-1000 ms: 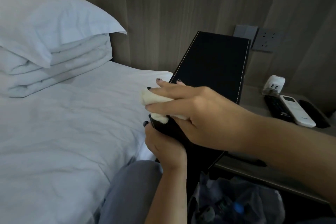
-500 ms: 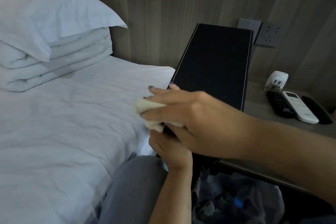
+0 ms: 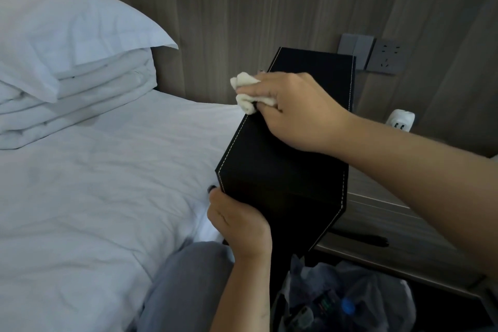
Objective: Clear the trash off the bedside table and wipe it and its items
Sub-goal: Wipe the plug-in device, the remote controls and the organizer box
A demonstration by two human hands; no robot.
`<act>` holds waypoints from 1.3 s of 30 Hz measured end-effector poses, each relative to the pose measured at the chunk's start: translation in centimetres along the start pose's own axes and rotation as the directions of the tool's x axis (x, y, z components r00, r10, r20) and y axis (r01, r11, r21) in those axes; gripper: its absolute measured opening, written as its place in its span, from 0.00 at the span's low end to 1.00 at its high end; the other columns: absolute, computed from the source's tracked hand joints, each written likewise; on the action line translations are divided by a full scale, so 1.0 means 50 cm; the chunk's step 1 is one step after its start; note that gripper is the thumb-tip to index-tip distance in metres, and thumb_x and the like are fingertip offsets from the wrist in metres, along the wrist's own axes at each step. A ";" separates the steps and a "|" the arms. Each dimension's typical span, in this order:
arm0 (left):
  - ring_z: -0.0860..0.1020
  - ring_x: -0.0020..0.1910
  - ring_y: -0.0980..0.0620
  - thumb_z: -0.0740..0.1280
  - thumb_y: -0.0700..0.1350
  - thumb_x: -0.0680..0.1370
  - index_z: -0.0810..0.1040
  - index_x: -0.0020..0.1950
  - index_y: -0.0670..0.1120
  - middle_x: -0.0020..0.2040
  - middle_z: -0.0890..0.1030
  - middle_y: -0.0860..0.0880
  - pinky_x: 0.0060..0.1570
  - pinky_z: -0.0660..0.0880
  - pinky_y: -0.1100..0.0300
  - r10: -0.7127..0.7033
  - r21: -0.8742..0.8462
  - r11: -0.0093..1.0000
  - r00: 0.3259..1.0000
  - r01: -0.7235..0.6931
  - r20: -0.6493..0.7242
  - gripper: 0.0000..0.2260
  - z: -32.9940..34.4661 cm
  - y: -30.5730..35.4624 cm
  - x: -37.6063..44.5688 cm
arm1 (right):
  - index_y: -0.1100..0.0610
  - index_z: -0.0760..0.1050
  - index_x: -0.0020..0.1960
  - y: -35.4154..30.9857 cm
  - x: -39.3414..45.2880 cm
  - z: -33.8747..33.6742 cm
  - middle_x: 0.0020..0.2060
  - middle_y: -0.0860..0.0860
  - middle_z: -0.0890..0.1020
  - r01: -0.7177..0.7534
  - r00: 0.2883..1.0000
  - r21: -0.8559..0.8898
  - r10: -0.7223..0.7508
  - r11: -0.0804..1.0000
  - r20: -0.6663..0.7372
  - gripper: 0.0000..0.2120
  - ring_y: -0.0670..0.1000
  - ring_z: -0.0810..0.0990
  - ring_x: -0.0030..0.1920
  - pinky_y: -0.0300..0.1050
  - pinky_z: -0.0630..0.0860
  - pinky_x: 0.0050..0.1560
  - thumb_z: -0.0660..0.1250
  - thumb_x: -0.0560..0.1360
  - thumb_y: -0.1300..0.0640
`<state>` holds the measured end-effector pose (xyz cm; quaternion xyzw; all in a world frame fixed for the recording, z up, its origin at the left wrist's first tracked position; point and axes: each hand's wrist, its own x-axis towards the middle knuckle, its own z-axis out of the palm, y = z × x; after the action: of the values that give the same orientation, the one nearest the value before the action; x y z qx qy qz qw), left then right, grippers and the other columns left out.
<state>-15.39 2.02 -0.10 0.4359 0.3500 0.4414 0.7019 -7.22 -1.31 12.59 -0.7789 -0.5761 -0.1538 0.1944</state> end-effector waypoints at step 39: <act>0.74 0.31 0.55 0.48 0.58 0.81 0.66 0.44 0.59 0.35 0.76 0.53 0.28 0.68 0.70 0.612 0.166 0.755 0.773 -0.634 0.165 0.11 0.036 -0.052 0.040 | 0.65 0.72 0.62 0.277 0.125 -0.048 0.57 0.61 0.78 -0.841 0.499 0.137 0.848 0.524 -0.179 0.14 0.57 0.79 0.52 0.46 0.73 0.42 0.63 0.78 0.60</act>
<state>-12.27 2.72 -2.03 0.6214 0.1941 0.5875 0.4807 7.79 -0.84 15.85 -0.9348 -0.0992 -0.1168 0.3204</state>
